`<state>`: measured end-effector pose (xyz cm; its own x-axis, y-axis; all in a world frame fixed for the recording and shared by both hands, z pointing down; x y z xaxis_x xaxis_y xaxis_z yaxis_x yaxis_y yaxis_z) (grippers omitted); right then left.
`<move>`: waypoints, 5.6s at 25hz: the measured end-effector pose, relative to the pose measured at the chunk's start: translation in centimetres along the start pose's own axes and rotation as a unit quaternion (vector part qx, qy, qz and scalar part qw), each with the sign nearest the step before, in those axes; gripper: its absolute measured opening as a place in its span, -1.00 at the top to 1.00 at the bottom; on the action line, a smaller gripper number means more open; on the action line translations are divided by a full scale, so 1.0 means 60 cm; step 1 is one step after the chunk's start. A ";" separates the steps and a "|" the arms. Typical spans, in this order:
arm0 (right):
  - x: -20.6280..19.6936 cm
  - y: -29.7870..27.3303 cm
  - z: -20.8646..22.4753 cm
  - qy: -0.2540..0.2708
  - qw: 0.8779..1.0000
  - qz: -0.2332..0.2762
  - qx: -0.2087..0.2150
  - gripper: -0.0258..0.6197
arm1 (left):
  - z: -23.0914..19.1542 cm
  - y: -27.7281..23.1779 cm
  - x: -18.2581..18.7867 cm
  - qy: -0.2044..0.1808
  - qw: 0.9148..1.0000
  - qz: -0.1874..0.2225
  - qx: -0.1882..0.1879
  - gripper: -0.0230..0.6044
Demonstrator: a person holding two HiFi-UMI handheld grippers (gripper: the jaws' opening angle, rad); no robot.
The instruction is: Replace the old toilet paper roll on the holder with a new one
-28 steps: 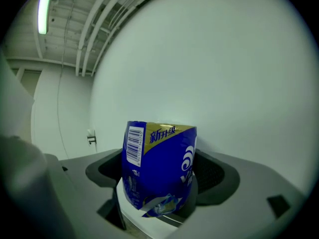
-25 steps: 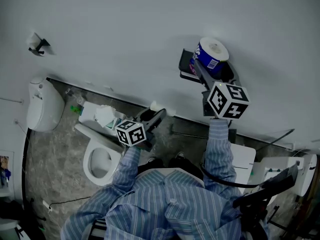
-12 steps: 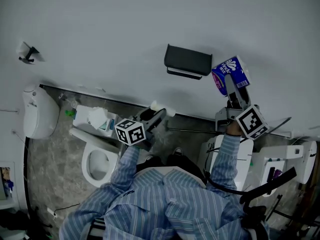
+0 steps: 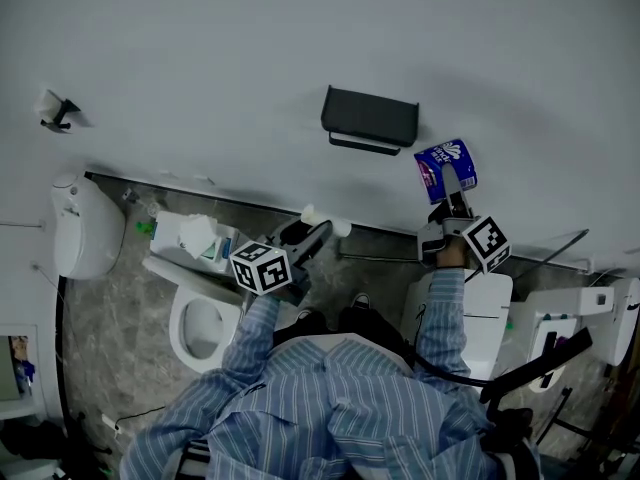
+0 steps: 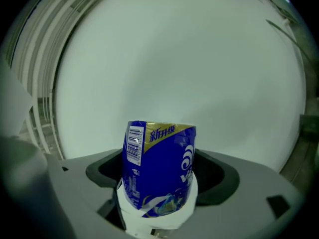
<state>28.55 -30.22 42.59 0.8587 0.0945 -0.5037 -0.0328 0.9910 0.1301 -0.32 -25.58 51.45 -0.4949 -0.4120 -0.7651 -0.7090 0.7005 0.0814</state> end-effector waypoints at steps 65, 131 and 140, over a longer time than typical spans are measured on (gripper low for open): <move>-0.292 -0.090 -0.080 -0.186 0.965 -0.177 0.053 -0.39 | -0.027 0.119 0.029 0.001 0.998 0.046 0.046 0.33; -0.301 0.770 -0.090 0.200 0.929 -0.312 0.021 0.90 | 0.315 0.500 -0.265 0.028 0.999 -0.026 -0.017 0.34; -0.336 0.844 -0.126 0.178 0.927 -0.327 0.047 0.90 | 0.355 0.597 -0.249 0.002 1.000 -0.001 0.005 0.34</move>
<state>5.71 18.76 52.89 0.4558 -0.4818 -0.7484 0.4943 0.8363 -0.2373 -7.62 18.06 52.21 -0.4949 -0.4158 -0.7630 -0.7047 0.7058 0.0724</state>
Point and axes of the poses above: the fingertips, and each gripper's own axes: y backward along the fingers, z to its right, x out of its top, the point moved 3 cm from there along y, backward along the fingers, and after that the axes turned 15 degrees about z, right-handed, at the moved point
